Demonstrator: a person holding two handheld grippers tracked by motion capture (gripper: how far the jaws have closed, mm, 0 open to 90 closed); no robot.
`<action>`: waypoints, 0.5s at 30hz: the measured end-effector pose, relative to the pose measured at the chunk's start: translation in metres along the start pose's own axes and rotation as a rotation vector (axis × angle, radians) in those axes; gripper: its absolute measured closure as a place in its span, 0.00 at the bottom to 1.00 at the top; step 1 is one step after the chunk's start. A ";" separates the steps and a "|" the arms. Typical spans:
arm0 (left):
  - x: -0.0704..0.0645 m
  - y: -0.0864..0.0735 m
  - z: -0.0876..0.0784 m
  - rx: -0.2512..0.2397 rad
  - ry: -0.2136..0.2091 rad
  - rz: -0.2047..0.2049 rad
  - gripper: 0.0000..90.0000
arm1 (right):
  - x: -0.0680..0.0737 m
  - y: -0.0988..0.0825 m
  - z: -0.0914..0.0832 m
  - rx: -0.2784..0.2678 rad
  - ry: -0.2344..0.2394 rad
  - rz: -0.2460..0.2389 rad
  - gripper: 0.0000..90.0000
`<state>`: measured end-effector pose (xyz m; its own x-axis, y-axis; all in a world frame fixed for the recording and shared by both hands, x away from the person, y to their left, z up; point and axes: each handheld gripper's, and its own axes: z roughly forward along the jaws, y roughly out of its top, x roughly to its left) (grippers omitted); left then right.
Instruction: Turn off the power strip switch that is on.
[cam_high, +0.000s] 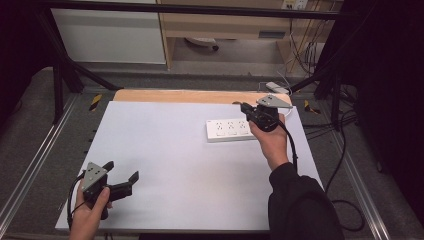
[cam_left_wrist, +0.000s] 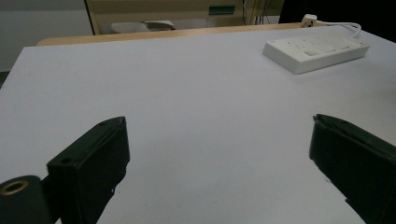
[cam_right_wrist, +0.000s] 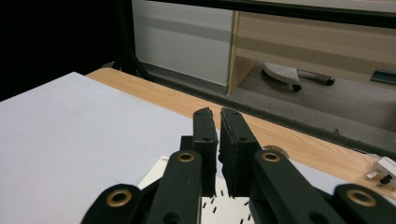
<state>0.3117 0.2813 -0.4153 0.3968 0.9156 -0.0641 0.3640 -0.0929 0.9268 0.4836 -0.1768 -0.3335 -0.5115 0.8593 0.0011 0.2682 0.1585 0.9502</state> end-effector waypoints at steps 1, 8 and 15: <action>0.000 0.000 0.000 -0.002 0.001 0.003 0.06 | 0.000 0.000 0.001 0.003 0.001 0.001 0.97; -0.001 0.000 0.001 0.005 -0.009 0.007 0.06 | 0.000 -0.003 0.010 0.010 0.011 0.018 1.00; -0.002 0.000 0.002 0.002 -0.011 0.005 0.06 | 0.001 -0.006 0.020 0.028 0.009 0.013 1.00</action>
<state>0.3127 0.2789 -0.4157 0.4079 0.9108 -0.0636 0.3640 -0.0984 0.9262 0.4978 -0.1672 -0.3452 -0.5147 0.8572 0.0162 0.2976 0.1609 0.9410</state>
